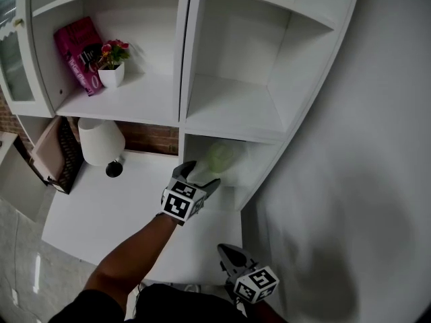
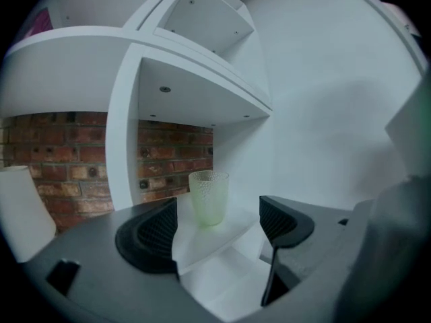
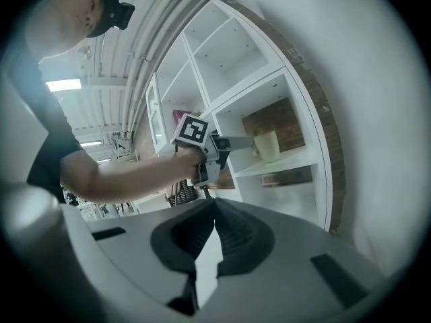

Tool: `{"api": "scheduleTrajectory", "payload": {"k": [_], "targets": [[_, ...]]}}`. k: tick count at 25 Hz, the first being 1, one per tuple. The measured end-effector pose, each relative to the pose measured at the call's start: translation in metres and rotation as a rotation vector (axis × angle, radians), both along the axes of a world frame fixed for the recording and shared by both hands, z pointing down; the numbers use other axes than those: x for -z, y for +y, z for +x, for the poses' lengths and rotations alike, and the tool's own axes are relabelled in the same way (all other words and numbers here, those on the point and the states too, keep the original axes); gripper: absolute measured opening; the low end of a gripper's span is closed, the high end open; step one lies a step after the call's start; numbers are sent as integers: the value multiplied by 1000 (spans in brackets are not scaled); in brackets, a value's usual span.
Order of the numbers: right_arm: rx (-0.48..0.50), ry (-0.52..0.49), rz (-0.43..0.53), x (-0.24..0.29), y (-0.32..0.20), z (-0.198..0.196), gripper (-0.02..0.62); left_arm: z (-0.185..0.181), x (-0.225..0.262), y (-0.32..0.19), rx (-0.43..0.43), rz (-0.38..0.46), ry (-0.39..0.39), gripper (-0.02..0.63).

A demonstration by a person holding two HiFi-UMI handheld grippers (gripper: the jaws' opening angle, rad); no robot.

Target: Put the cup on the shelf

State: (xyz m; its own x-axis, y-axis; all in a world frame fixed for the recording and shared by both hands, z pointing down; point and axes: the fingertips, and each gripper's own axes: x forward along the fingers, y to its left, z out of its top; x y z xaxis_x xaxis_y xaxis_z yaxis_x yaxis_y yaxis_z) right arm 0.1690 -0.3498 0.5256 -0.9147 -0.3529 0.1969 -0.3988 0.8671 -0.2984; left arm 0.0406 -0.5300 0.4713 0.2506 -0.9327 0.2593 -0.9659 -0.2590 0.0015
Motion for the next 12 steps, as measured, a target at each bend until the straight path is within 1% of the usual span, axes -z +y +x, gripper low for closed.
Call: {"api": "scheduleTrajectory", "payload": {"k": [2, 3, 5, 7, 9, 11, 12], "targets": [[3, -4, 2, 1, 0, -5, 6, -3, 3, 9, 1, 9, 5, 384], [5, -6, 5, 2, 0, -8, 5, -5, 4, 15, 4, 15, 7, 367], [9, -10, 10, 4, 3, -14, 5, -10, 9, 27, 11, 32, 10, 277], [11, -16, 17, 7, 6, -21, 5, -15, 12, 40, 13, 47, 18, 254], [9, -19, 23, 9, 9, -28, 5, -21, 16, 52, 17, 60, 34, 218], [3, -22, 23, 10, 11, -35, 5, -27, 20, 65, 21, 70, 55, 167], [0, -23, 24, 11, 13, -39, 5, -30, 21, 71, 19, 73, 65, 157]]}}
